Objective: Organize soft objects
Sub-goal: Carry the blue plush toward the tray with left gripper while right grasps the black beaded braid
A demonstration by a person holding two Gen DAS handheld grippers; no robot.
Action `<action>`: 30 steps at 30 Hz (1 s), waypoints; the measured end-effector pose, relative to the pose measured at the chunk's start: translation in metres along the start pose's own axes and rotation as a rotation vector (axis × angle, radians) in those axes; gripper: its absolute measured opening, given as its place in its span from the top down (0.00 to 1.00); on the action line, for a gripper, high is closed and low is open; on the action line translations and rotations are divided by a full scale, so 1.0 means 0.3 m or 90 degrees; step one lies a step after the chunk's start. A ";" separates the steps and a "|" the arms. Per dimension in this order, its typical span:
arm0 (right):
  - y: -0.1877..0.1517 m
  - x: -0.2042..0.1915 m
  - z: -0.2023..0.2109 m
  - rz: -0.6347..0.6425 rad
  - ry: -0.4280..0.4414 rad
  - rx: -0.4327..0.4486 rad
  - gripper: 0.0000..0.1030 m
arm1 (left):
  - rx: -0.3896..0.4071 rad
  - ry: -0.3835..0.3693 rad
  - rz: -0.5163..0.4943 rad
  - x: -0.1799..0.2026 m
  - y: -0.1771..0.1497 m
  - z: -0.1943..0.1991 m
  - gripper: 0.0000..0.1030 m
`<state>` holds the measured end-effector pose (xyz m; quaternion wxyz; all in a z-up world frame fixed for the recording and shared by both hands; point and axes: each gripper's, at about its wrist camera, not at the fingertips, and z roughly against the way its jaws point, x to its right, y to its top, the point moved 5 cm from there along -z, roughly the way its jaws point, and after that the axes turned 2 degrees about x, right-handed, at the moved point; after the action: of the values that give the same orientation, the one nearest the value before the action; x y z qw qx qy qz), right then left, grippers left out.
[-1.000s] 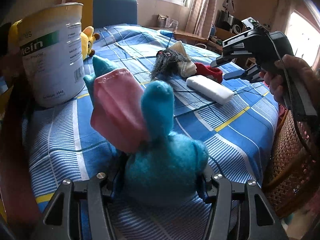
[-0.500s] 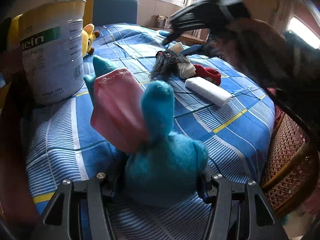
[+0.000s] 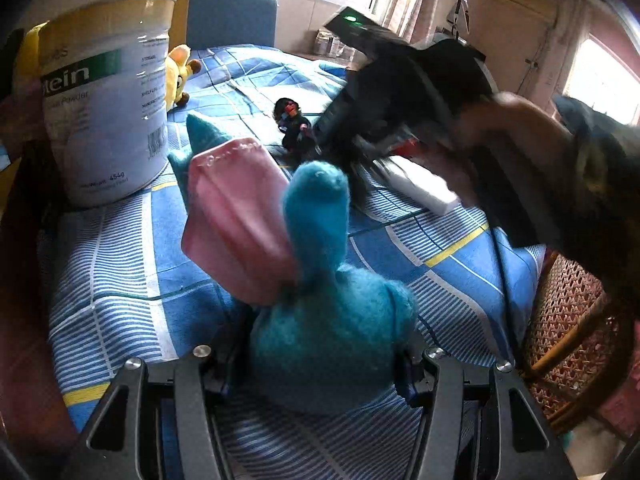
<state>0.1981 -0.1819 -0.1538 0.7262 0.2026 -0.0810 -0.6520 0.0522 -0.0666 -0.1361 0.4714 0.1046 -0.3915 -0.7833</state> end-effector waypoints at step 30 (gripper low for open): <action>-0.065 0.019 0.036 0.013 0.020 0.020 0.93 | 0.001 0.013 -0.072 0.100 0.016 0.115 0.49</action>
<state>0.1769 -0.1908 -0.1527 0.7306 0.2232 -0.0821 -0.6401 0.0208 -0.0747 -0.1033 0.4301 0.1353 -0.3805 -0.8074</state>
